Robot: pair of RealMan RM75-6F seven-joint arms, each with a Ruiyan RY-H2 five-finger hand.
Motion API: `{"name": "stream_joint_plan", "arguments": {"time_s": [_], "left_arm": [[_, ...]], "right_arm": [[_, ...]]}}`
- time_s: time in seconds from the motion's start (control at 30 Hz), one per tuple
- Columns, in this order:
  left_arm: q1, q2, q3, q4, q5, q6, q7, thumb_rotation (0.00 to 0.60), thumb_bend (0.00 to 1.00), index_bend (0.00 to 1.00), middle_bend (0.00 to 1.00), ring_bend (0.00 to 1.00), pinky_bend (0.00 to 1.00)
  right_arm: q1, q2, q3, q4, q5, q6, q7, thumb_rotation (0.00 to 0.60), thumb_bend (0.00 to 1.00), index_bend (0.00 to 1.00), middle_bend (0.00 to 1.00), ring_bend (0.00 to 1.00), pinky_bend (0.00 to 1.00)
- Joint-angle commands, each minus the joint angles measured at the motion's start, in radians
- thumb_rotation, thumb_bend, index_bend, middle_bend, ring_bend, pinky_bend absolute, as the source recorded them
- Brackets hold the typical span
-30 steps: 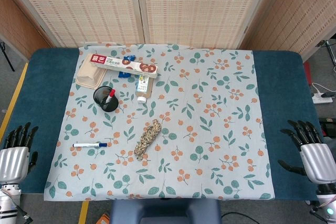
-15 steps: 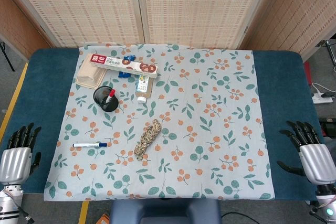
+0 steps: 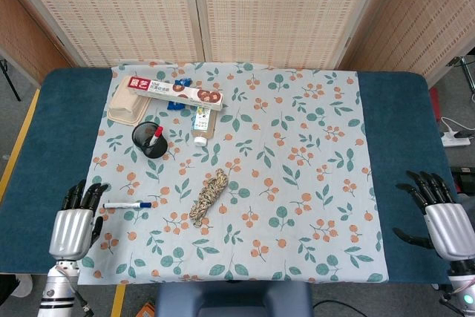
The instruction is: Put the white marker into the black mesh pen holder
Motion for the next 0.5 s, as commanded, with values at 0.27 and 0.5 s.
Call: {"name": "stream_joint_plan", "arguments": {"time_s": [0.27, 0.5], "left_arm": [[-0.103, -0.375, -0.072, 0.118, -0.172, -0.060, 0.273, 0.600, 0.42, 0.27, 0.24, 0.06, 0.13], [-0.149, -0.468, -0.108, 0.297, -0.227, -0.090, 0.275, 0.600, 0.42, 0.28, 0.26, 0.07, 0.13]], "right_arm": [[0.002, 0.008, 0.003, 0.017, 0.008, -0.003, 0.049, 0.600, 0.00, 0.25, 0.09, 0.04, 0.00], [0.002, 0.011, 0.002, 0.023, 0.004, -0.002, 0.070, 0.600, 0.00, 0.24, 0.09, 0.04, 0.00]]}}
